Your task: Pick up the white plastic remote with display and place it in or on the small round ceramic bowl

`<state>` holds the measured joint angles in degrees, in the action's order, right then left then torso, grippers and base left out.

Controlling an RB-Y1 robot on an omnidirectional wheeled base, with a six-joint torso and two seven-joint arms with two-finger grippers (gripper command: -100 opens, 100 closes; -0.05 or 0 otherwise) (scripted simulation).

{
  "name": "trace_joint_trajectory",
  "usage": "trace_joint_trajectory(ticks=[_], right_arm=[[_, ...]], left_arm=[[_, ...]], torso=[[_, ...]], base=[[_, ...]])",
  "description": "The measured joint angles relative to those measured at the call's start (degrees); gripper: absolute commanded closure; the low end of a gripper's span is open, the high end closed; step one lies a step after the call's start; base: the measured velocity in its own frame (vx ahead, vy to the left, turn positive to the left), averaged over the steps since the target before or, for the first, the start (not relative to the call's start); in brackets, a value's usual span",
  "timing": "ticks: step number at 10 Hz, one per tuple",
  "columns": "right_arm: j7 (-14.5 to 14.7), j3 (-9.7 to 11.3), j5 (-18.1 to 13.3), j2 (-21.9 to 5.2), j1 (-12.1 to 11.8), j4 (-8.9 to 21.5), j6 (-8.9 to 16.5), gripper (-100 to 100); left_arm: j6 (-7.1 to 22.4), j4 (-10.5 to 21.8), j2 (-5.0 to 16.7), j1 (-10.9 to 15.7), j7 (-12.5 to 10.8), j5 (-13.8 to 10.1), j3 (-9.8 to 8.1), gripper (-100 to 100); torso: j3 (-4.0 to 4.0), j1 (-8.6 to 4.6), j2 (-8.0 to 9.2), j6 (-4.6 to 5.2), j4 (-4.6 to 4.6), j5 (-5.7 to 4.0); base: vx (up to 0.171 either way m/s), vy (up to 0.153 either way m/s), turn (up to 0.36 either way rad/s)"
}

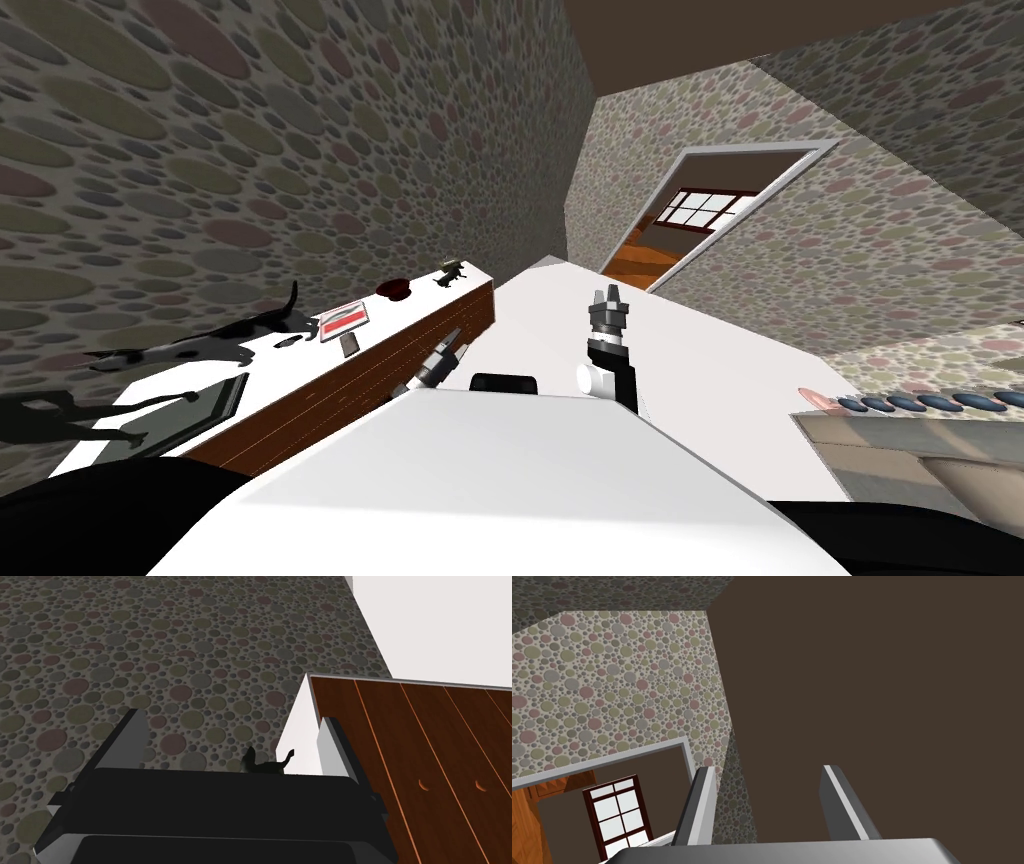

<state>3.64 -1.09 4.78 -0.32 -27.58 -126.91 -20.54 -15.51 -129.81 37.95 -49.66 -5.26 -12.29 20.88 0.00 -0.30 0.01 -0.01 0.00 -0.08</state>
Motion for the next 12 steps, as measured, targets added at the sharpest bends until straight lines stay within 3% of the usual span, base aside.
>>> trace_joint_trajectory(ticks=[3, 7, 8, 10, 12], right_arm=[[0.0, 0.0, 0.0, 0.0, 0.0, 0.0, 0.0, 0], [0.0, -0.01, 0.0, -0.01, 0.0, 0.0, 0.0, 0], [0.0, -0.01, 0.0, -0.01, 0.0, 0.0, 0.0, 0], [0.0, -0.01, 0.0, -0.01, -0.01, 0.0, 0.0, 0], [0.0, -0.02, 0.0, -0.02, -0.01, 0.0, 0.0, 0]], left_arm=[[4.3, 1.8, 3.58, -1.03, -1.62, -1.19, 3.86, -100], [5.93, 5.65, 10.45, -3.27, -4.53, -3.37, 6.76, -100], [6.38, 8.61, 12.04, -3.4, -5.52, -4.14, 8.49, -100], [7.02, 9.59, 15.38, -6.02, -6.46, -4.95, 9.68, -100], [8.73, 13.05, 20.08, -7.12, -9.02, -7.4, 11.31, -100]], torso=[[-0.01, 0.08, -0.02, 0.0, 0.0, 0.02], [0.02, 0.24, 0.03, -0.01, 0.01, 0.05], [-0.03, 0.27, -0.05, -0.01, -0.01, 0.06], [-0.02, 0.32, -0.03, -0.02, 0.0, 0.06], [-0.08, 0.48, -0.14, -0.01, -0.02, 0.1]], base=[[0.037, -0.059, -0.136], [0.037, -0.03, -0.133], [0.05, -0.014, -0.058], [0.055, 0.005, -0.143], [0.069, 0.034, -0.122]])
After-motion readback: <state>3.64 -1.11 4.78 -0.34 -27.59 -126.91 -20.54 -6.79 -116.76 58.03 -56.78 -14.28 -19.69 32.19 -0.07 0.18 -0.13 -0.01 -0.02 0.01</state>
